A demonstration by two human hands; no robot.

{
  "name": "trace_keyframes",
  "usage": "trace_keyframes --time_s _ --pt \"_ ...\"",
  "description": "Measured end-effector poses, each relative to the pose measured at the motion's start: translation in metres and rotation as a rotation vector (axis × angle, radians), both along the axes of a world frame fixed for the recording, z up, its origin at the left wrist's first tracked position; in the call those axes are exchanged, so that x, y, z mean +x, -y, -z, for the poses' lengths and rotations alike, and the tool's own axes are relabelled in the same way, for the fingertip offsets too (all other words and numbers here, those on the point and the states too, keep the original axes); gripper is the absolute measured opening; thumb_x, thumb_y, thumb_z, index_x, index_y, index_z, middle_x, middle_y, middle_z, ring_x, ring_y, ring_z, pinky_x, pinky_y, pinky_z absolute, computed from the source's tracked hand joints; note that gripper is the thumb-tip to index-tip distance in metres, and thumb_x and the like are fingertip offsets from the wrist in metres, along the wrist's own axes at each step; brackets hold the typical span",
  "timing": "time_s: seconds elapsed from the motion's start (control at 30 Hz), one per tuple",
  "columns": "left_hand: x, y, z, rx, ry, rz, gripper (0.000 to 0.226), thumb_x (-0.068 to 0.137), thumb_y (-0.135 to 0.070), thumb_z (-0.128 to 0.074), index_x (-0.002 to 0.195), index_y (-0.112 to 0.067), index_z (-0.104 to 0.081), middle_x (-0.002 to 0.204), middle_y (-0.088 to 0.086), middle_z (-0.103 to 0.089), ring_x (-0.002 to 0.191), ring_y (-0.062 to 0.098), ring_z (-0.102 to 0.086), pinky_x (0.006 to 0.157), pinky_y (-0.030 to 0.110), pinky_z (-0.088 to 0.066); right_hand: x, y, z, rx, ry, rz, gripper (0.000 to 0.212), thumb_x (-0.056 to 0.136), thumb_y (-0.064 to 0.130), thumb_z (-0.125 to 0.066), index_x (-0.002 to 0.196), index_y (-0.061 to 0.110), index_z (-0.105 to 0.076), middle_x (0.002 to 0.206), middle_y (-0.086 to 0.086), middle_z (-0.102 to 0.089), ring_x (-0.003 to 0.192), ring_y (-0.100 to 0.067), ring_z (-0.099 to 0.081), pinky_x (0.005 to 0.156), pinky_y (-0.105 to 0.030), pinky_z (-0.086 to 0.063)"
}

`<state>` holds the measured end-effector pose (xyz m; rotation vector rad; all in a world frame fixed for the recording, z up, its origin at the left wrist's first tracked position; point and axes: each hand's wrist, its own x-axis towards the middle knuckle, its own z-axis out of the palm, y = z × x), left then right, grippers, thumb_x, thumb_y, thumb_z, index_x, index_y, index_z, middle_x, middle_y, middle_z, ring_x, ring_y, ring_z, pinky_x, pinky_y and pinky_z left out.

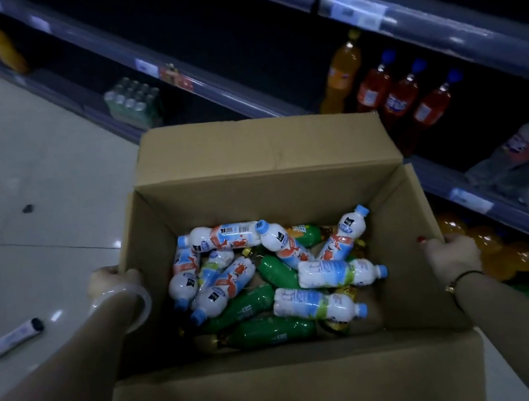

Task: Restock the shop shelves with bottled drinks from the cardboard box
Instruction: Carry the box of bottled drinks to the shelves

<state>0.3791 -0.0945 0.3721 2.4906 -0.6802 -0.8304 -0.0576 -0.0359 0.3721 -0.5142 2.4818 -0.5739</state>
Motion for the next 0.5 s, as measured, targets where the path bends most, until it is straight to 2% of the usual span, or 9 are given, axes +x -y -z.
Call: trace_keyframes --time_s 0.07,0.2,0.33,0.43,0.5 --pt "0.025 0.013 -0.011 -0.005 0.01 -0.039 0.031 0.086 -0.006 -0.056 0.115 0.004 -0.06 0.11 0.026 -0.063 0.105 0.041 -0.06 0.095 0.045 -0.044 0.022 0.036 -0.003 0.004 0.001 -0.045 0.037 0.089 0.029 -0.059 0.117 0.005 -0.06 0.102 -0.017 -0.064 0.094 -0.035 -0.06 0.084 -0.046 -0.052" --pt "0.071 0.039 -0.028 -0.001 0.067 -0.133 0.029 0.086 -0.007 -0.055 0.111 0.006 -0.062 0.107 0.027 -0.064 0.104 0.042 -0.059 0.093 0.043 -0.044 0.07 0.112 -0.007 -0.015 0.015 -0.149 0.041 0.088 0.026 -0.06 0.121 0.003 -0.06 0.111 -0.021 -0.065 0.099 -0.039 -0.06 0.086 -0.044 -0.052" --pt "0.12 0.06 -0.032 0.039 0.099 -0.239 0.025 0.083 -0.011 -0.057 0.103 0.003 -0.065 0.099 0.026 -0.065 0.096 0.042 -0.061 0.086 0.043 -0.047 0.119 0.197 -0.009 -0.01 0.04 -0.3 0.029 0.085 0.026 -0.062 0.104 0.004 -0.068 0.098 -0.018 -0.067 0.084 -0.034 -0.06 0.078 -0.038 -0.052" --pt "0.16 0.078 -0.03 0.052 0.084 -0.349 0.028 0.083 -0.01 -0.058 0.107 0.004 -0.063 0.105 0.028 -0.064 0.101 0.043 -0.06 0.09 0.046 -0.047 0.163 0.258 -0.014 -0.01 0.039 -0.411 0.016 0.086 0.024 -0.062 0.09 0.009 -0.065 0.088 -0.013 -0.062 0.078 -0.03 -0.055 0.07 -0.031 -0.045" --pt "0.188 0.092 -0.028 0.068 0.064 -0.408 0.029 0.084 -0.011 -0.057 0.109 0.004 -0.063 0.108 0.027 -0.064 0.104 0.043 -0.059 0.094 0.047 -0.047 0.194 0.298 -0.017 -0.003 0.054 -0.484 0.015 0.086 0.022 -0.06 0.081 0.008 -0.062 0.08 -0.011 -0.059 0.075 -0.029 -0.054 0.062 -0.029 -0.04"
